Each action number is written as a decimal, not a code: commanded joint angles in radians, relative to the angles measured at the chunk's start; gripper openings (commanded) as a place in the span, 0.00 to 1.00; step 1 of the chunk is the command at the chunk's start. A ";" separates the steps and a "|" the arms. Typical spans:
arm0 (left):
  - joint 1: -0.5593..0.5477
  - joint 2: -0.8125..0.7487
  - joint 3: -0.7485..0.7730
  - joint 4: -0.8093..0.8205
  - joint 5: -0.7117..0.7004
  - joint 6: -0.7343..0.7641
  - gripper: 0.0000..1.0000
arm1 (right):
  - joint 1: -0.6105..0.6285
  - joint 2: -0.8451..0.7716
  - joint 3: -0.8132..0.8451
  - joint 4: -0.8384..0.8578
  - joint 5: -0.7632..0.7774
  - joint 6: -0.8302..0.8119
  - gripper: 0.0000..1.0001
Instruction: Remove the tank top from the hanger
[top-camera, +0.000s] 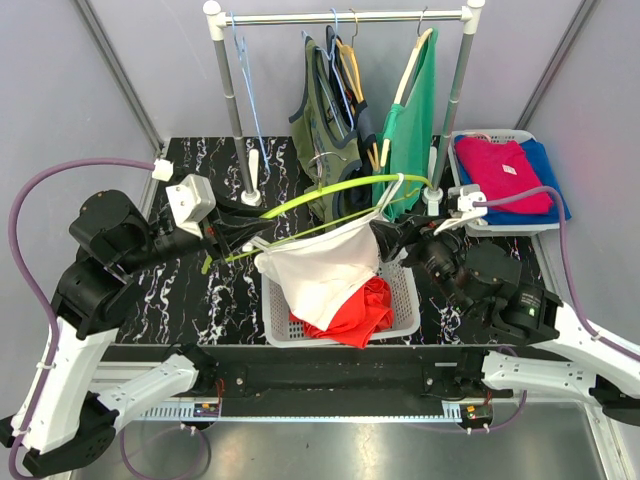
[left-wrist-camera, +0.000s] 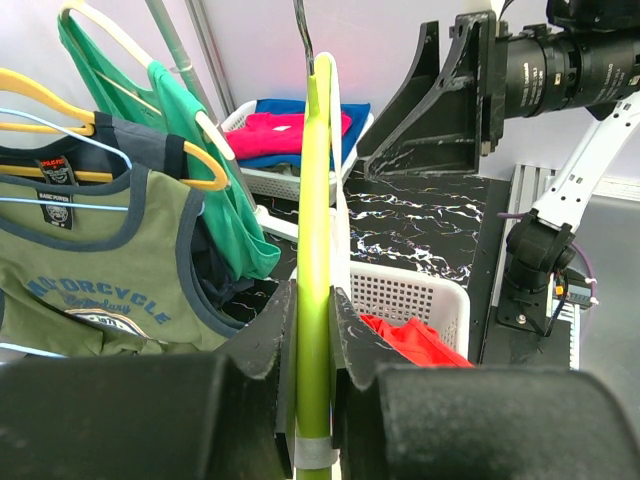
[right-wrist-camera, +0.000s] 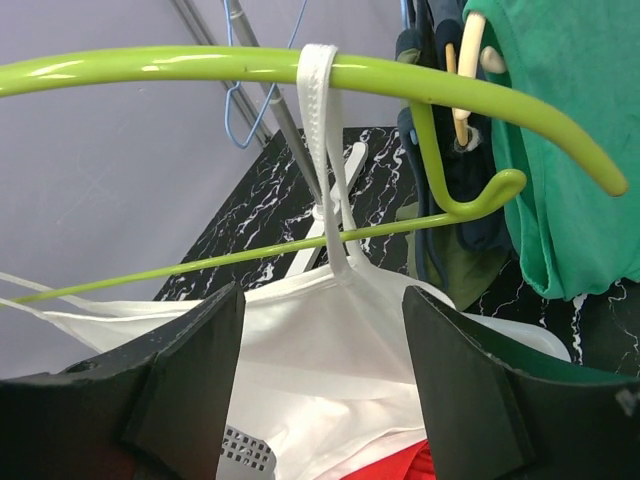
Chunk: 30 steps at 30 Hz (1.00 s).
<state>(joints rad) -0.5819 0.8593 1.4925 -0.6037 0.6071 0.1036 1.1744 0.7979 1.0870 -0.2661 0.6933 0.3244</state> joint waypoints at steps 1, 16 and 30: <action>-0.001 -0.013 0.060 0.067 0.010 -0.007 0.00 | -0.010 0.001 0.008 0.021 0.014 -0.041 0.74; -0.001 -0.016 0.078 0.051 0.016 -0.004 0.00 | -0.018 0.040 0.007 -0.005 0.002 -0.044 0.73; 0.007 -0.031 0.068 0.048 0.026 -0.018 0.00 | -0.033 0.069 0.017 0.060 -0.058 -0.058 0.71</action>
<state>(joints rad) -0.5812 0.8417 1.5253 -0.6212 0.6109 0.1024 1.1538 0.8436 1.0824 -0.2737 0.6800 0.2825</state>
